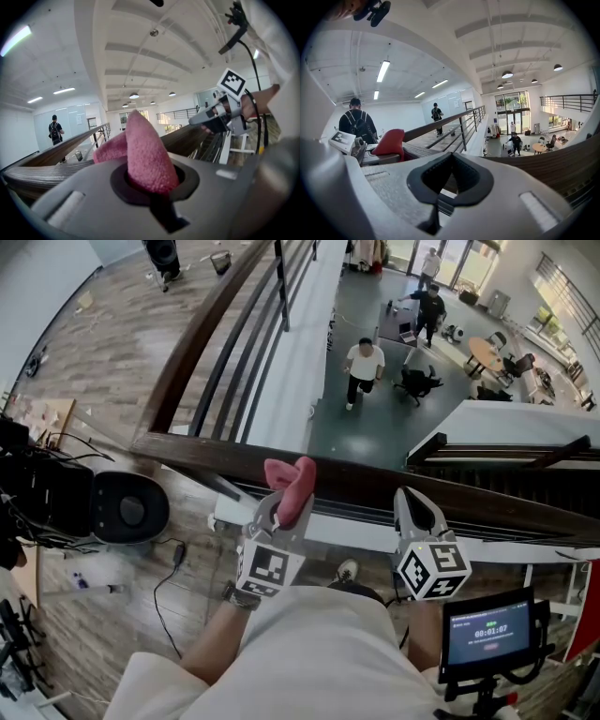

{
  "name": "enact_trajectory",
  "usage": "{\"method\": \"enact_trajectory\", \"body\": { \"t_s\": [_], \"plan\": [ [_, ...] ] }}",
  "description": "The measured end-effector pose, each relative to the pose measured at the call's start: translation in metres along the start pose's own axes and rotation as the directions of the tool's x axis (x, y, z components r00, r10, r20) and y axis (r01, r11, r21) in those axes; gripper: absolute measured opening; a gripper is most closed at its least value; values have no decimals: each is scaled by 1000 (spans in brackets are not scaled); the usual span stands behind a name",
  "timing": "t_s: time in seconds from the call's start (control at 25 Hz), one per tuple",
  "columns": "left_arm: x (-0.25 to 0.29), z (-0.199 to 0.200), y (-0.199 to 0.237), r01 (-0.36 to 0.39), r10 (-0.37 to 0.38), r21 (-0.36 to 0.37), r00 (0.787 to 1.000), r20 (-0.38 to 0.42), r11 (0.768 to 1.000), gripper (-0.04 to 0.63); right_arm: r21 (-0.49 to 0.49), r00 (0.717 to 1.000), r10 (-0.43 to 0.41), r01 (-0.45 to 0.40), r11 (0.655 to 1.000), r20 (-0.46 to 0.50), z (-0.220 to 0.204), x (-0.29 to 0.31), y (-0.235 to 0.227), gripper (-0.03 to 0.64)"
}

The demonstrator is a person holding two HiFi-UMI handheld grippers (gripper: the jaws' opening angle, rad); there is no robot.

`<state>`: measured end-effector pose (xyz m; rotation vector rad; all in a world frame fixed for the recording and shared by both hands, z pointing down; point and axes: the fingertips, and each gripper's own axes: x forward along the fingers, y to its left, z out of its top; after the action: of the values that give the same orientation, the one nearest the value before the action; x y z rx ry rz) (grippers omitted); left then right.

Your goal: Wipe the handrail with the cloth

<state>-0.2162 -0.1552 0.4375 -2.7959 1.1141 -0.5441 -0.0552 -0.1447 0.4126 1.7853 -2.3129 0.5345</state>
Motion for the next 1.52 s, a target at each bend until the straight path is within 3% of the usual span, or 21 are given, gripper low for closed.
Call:
{"method": "enact_trajectory", "body": {
  "t_s": [0.76,0.96,1.52],
  "plan": [
    [9,5,-19,45,-45,-15,999,9,999,34,9,1000,-6,6,1000,0,-4,-2,-4,3],
    [15,-8,-34,67,-67,-50,998,-8,997,34,12,1000,-19,19,1000,3,-4,-4,-8,3],
    [21,8,-41,123,-122,-30,992,18,992,34,24,999,-37,37,999,4,-8,-5,-14,3]
  ]
}}
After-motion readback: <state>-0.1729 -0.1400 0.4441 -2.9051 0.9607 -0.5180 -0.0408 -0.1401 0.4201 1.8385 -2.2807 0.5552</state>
